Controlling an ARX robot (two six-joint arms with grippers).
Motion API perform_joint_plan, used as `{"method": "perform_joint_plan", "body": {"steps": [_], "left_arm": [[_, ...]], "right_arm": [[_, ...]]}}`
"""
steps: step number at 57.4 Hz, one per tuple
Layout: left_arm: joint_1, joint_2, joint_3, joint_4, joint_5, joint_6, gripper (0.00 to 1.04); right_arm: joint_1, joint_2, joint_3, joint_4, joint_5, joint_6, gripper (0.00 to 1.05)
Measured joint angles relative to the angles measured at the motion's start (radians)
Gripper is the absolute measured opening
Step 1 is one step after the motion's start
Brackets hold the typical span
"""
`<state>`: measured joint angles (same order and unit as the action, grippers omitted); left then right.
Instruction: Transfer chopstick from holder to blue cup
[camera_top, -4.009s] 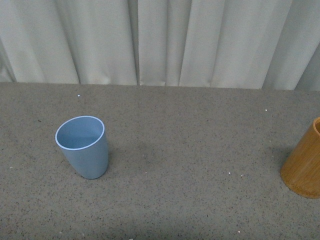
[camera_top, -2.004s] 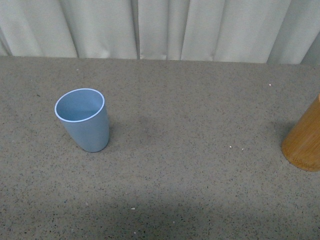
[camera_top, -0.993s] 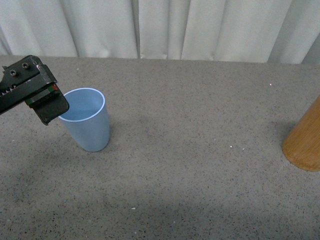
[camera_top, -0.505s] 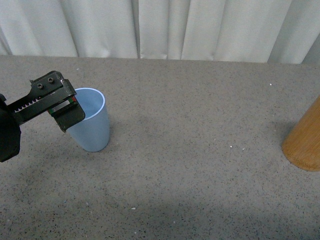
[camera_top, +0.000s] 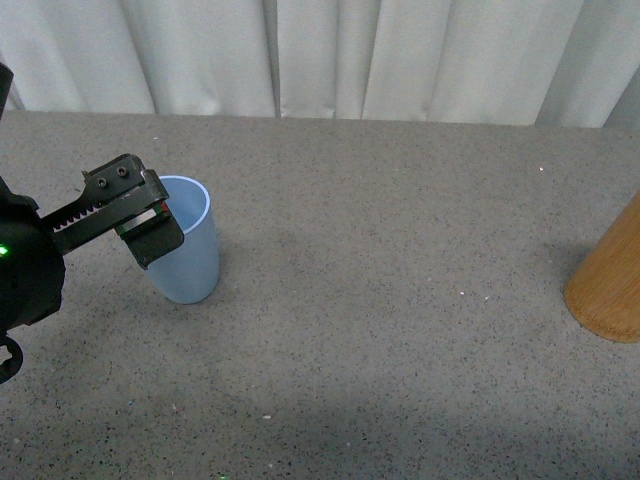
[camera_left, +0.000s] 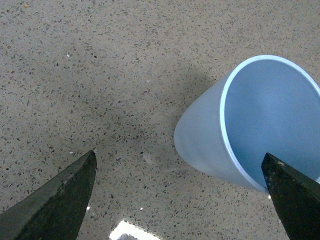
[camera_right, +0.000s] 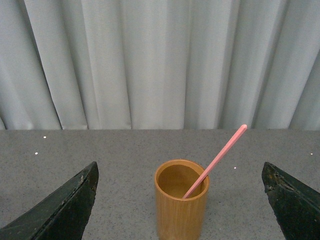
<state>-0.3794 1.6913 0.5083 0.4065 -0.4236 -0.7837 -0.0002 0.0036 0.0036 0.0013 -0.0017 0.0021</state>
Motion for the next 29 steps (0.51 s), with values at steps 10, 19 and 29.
{"method": "perform_joint_plan", "body": {"steps": [10, 19, 29], "left_arm": [[0.006, 0.017, 0.004, 0.008, 0.0, 0.0, 0.98], [0.006, 0.033, 0.006, 0.011, -0.016, 0.002, 0.91], [0.003, 0.054, 0.008, 0.015, -0.022, 0.0, 0.59]], "right_arm": [[0.0, 0.0, 0.0, 0.0, 0.0, 0.0, 0.95], [0.0, 0.0, 0.0, 0.0, 0.0, 0.0, 0.95], [0.0, 0.0, 0.0, 0.0, 0.0, 0.0, 0.95]]}}
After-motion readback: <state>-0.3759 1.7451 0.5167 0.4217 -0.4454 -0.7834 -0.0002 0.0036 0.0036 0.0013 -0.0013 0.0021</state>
